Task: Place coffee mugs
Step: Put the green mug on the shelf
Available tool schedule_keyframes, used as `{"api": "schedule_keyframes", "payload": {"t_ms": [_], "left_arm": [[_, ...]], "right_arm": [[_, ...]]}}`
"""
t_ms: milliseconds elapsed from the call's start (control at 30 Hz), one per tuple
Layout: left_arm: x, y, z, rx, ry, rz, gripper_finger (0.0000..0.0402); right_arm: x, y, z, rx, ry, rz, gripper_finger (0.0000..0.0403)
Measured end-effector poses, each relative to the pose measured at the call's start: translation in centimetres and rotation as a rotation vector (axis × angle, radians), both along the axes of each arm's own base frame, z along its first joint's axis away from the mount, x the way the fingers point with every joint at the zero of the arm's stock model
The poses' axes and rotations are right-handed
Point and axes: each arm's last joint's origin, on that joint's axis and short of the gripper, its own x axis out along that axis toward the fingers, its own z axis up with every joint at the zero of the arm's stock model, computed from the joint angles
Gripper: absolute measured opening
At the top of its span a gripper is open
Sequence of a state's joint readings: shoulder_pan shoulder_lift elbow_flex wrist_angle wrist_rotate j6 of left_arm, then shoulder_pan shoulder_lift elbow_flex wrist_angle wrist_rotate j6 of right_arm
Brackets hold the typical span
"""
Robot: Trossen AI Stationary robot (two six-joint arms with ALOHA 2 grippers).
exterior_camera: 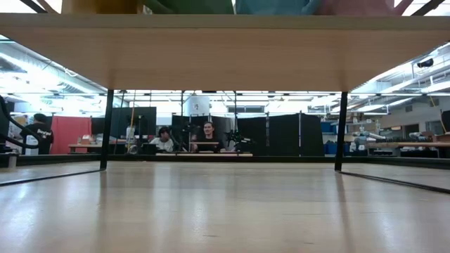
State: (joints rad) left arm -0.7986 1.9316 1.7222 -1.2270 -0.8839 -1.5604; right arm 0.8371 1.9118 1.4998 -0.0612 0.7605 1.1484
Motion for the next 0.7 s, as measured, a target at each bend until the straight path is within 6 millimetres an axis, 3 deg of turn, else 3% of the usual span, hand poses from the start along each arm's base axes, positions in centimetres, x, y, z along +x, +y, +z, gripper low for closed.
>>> {"api": "schedule_keyframes", "payload": {"t_ms": [367, 700], "left_arm": [[-0.2, -0.1, 0.4, 0.014, -0.037, -0.001, 0.0079], [-0.1, -0.3, 2.1, 0.027, -0.069, -0.022, 0.0079]], "right_arm": [[0.0, 0.0, 0.0, 0.000, 0.000, 0.001, 0.0135], [0.0, 0.0, 0.0, 0.001, 0.001, 0.003, 0.0135]]}}
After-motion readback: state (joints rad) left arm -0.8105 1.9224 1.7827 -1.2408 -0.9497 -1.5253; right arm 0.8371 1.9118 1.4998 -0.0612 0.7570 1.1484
